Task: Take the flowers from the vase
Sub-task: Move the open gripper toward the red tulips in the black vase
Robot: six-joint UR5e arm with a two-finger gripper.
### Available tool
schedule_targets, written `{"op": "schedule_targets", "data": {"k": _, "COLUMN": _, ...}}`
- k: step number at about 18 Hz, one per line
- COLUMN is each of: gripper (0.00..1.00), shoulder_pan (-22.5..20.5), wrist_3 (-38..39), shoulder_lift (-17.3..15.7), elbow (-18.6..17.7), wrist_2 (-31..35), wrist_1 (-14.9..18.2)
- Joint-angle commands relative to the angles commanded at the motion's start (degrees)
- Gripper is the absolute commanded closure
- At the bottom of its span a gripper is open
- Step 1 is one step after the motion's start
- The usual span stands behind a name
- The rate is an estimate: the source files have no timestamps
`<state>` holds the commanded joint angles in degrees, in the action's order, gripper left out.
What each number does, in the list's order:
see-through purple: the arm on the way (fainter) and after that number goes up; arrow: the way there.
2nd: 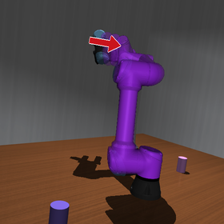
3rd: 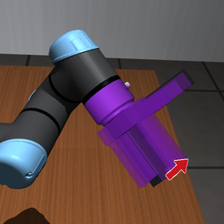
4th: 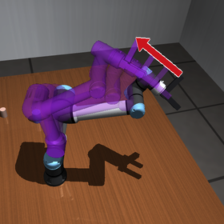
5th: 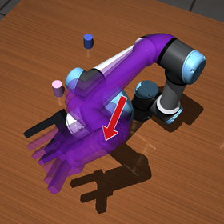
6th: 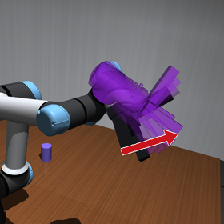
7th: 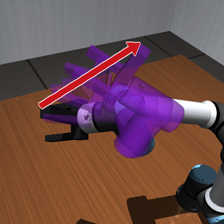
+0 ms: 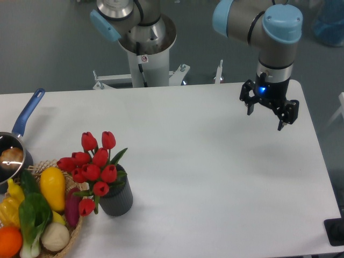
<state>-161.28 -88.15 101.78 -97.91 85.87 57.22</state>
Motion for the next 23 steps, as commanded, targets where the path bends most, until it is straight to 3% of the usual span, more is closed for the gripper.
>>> {"op": "schedule_targets", "data": {"k": 7, "gripper": 0.00, "shoulder_pan": 0.9, "wrist_3": 0.9, "shoulder_lift": -1.5, "elbow": -2.2, "wrist_2": -1.3, "wrist_1": -0.3}}
{"op": "schedule_targets", "data": {"k": 10, "gripper": 0.00, "shoulder_pan": -0.3, "wrist_3": 2.3, "shoulder_lift": -2.9, "elbow": -4.7, "wrist_2": -10.3, "wrist_1": -0.7}}
{"op": "schedule_targets", "data": {"k": 17, "gripper": 0.00, "shoulder_pan": 0.3, "wrist_3": 3.5, "shoulder_lift": -8.7, "elbow": -7.7, "wrist_2": -21.7, "wrist_1": -0.4}}
{"op": "schedule_targets", "data": {"k": 23, "gripper": 0.00, "shoulder_pan": 1.2, "wrist_3": 5.1, "shoulder_lift": -8.3, "elbow": -7.7, "wrist_2": -35.2, "wrist_1": -0.5}}
